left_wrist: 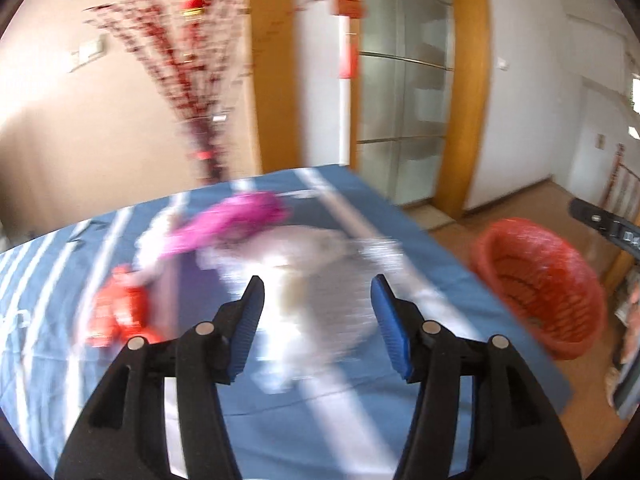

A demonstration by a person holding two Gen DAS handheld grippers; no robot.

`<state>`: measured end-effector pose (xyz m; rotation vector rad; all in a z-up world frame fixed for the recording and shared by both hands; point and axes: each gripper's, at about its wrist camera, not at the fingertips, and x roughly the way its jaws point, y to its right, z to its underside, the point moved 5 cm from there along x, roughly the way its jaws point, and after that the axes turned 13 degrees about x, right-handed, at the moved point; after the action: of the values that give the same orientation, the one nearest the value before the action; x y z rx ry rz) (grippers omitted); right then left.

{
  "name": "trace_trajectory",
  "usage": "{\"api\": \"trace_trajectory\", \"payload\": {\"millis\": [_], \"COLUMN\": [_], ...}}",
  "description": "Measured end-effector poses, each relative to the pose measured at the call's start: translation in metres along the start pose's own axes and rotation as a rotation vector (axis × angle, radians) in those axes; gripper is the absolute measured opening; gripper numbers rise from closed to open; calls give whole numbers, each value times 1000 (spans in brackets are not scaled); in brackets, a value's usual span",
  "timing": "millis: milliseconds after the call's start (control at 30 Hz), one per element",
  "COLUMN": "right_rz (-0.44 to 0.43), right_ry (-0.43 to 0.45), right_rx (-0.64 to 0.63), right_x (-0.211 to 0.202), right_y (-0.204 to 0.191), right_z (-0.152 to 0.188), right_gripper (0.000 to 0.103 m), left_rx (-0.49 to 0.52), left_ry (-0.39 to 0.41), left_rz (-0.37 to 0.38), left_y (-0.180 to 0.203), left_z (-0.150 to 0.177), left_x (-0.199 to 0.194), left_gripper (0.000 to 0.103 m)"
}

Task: Collect trash
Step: 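Grasp the red bag with the left gripper while the right grasps a clear bag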

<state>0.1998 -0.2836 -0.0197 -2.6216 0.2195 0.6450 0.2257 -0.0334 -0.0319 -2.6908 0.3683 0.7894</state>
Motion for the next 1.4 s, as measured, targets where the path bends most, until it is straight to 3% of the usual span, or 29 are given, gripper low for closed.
{"api": "trace_trajectory", "payload": {"millis": [300, 633, 900, 1000, 1167, 1400], "right_rz": [-154, -203, -142, -139, -145, -165], "right_ry": [-128, -318, -404, -426, -394, -336], "right_rx": [-136, -170, -159, -167, -207, -213], "right_x": [33, 88, 122, 127, 121, 103], "right_y": [-116, -199, -212, -215, -221, -213], "right_z": [43, 97, 121, 129, 133, 121], "right_gripper": [59, 54, 52, 46, 27, 20], "left_rx": [-150, -277, -289, -295, -288, -277], "left_ry": [-60, -92, -94, -95, -97, -111], "left_rz": [-214, -261, -250, -244, -237, -212], "left_y": [-118, -178, -193, -196, -196, -187], "left_z": [42, 76, 88, 91, 92, 86], "left_x": [-3, -10, -8, -7, -4, 5], "left_gripper": [55, 55, 55, 55, 55, 55]}}
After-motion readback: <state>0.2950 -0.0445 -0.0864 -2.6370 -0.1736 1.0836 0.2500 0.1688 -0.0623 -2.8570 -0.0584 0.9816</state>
